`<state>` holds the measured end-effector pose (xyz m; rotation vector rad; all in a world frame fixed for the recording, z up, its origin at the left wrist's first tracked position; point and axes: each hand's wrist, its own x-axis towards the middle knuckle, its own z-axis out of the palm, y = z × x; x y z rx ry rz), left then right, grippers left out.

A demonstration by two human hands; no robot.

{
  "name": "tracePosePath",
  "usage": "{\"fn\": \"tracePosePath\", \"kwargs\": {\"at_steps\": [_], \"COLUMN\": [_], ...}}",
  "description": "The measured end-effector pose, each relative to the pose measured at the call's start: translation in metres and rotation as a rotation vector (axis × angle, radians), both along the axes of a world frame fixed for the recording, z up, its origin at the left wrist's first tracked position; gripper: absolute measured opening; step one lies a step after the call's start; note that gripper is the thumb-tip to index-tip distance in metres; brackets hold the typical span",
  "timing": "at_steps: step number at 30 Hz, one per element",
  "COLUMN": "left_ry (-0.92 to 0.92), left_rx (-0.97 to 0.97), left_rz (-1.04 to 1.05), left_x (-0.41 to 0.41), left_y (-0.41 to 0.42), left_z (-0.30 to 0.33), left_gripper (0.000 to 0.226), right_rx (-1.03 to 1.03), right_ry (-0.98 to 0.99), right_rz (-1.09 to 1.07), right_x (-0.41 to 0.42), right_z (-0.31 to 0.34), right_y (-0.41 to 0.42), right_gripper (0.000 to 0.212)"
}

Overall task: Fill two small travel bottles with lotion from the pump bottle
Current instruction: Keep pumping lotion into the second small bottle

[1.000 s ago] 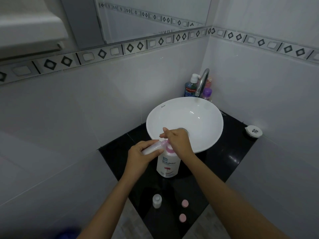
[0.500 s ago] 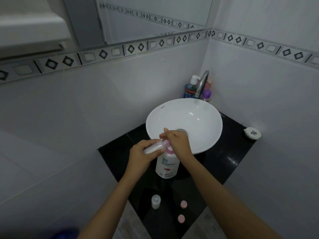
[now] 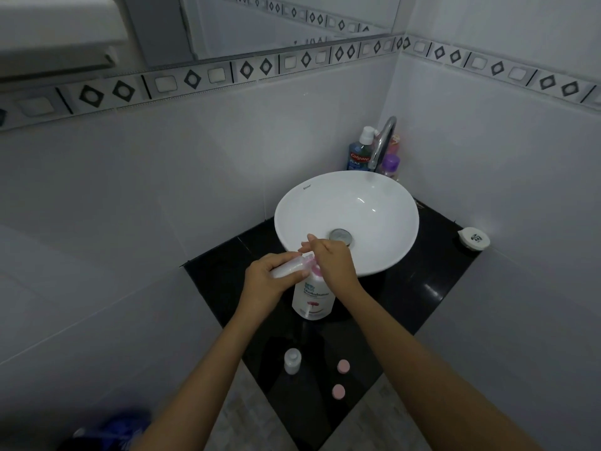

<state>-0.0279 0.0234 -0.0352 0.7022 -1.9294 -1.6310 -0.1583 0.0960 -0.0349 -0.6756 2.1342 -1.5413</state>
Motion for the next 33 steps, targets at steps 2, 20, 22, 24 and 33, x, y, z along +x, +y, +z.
{"fn": "tracePosePath", "kwargs": {"at_steps": [2,20,22,24,33], "left_ry": [0.015,-0.026,-0.005,0.013,0.104], "left_rx": [-0.006,-0.024,0.028,0.089,0.31], "left_rz": [-0.011,-0.036,-0.047,-0.044,0.016], "left_x": [0.0,-0.005,-0.004,-0.002,0.008], "left_y": [0.002,0.001,0.002,0.004,0.007], "left_z": [0.003,0.002,0.001,-0.001,-0.006], "left_gripper": [0.031,0.035,0.035,0.034,0.034], "right_rx": [0.027,-0.015,-0.002,0.003,-0.058], "right_ry": [0.04,0.121,0.118,0.116,0.086], "right_rz": [0.016,-0.027,-0.028,-0.037,-0.122], "right_x": [-0.004,-0.004,-0.003,-0.003,-0.005], "right_z": [0.007,0.029,0.029,0.029,0.036], "right_y": [0.0,0.004,0.006,0.009,0.033], "right_gripper": [0.037,0.032,0.032,0.031,0.026]}}
